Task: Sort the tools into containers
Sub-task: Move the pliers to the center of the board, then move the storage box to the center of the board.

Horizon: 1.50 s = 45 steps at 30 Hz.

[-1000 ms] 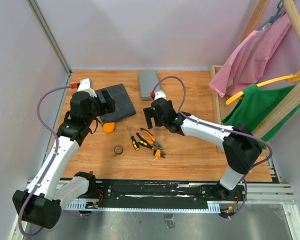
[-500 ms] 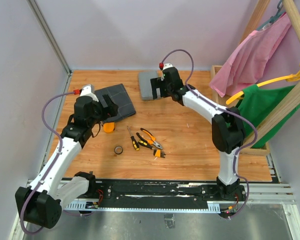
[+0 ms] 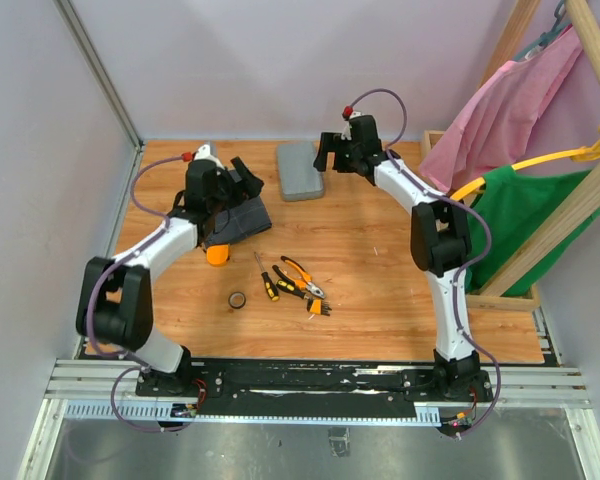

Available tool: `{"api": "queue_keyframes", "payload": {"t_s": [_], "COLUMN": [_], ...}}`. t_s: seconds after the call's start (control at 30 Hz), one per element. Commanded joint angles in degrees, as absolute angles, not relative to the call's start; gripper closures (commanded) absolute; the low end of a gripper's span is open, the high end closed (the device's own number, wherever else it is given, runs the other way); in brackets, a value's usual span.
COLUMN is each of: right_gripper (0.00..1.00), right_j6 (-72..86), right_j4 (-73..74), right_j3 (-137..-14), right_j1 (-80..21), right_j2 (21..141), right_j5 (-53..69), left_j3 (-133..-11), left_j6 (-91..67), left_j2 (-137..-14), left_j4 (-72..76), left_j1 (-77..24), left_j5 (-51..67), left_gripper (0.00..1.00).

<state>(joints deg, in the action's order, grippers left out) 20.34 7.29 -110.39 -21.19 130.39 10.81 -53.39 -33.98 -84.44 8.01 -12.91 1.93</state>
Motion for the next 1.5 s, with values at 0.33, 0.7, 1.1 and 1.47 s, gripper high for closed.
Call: {"api": "queue_keyframes", "payload": {"t_s": [0.33, 0.7, 1.1, 1.47], "right_gripper": [0.1, 0.18, 0.26, 0.33], "right_j6": [33.12, 36.02, 36.41, 36.96], "right_j4": [0.81, -0.5, -0.64, -0.82], "right_j3": [-120.55, -125.02, -126.75, -128.88], "right_j1": [-20.13, -20.13, -20.13, -20.52], "right_j2": [142.11, 147.17, 149.49, 152.22], "right_j5": [17.5, 19.51, 21.27, 24.09], "left_j3": [-76.81, -90.52, -98.45, -101.12], "left_j6": [-33.92, -35.79, -38.94, -38.46], "left_j2": [-114.76, -128.32, -136.41, -139.7], "left_j4": [21.96, 16.94, 13.57, 13.3], "left_j1": [-12.47, -12.38, -12.39, -12.69], "left_j5": [11.69, 12.39, 14.71, 17.22], "left_gripper": [0.15, 0.15, 0.22, 0.29]}}
